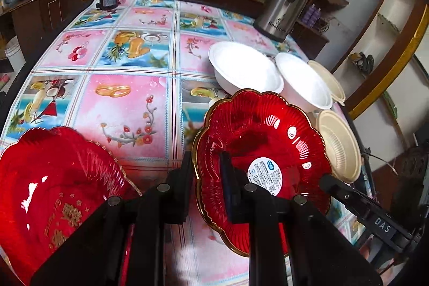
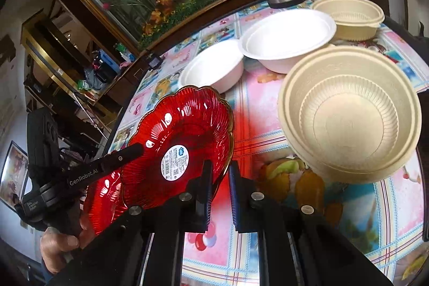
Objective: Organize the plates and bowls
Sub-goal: 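Carry the red plate with the left tool over the red bowl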
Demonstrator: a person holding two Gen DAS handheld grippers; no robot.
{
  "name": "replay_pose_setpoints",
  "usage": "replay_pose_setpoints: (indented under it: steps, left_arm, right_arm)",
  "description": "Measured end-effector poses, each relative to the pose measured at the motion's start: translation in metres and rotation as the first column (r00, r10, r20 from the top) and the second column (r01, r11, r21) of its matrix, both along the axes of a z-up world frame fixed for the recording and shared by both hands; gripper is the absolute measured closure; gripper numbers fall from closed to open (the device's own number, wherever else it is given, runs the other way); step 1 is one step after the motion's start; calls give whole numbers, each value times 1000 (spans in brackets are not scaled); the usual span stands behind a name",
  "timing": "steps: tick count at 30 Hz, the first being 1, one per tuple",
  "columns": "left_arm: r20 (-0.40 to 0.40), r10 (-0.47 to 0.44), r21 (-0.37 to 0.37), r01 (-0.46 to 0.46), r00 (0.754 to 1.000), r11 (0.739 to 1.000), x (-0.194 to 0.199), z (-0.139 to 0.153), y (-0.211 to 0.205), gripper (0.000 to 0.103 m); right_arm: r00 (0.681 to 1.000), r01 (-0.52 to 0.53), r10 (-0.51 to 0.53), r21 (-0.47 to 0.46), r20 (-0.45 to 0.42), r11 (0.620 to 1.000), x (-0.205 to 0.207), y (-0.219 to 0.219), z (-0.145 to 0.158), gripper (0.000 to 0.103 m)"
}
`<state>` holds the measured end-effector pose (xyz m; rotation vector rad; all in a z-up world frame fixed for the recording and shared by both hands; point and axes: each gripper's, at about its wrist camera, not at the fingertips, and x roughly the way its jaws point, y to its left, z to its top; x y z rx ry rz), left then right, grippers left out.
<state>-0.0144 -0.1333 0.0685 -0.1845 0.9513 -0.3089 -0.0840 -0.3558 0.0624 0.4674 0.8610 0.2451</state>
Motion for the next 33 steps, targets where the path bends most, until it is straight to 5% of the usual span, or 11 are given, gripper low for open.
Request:
replay_pose_setpoints:
  steps: [17, 33]
  left_arm:
    - [90, 110, -43, -107, 990, 993, -49, 18, 67, 86]
    - [120, 288, -65, -282, 950, 957, -85, 16, 154, 86]
  right_arm:
    - [988, -143, 144, -18, 50, 990, -6, 60, 27, 91]
    - [942, -327, 332, -106, 37, 939, -1, 163, 28, 91]
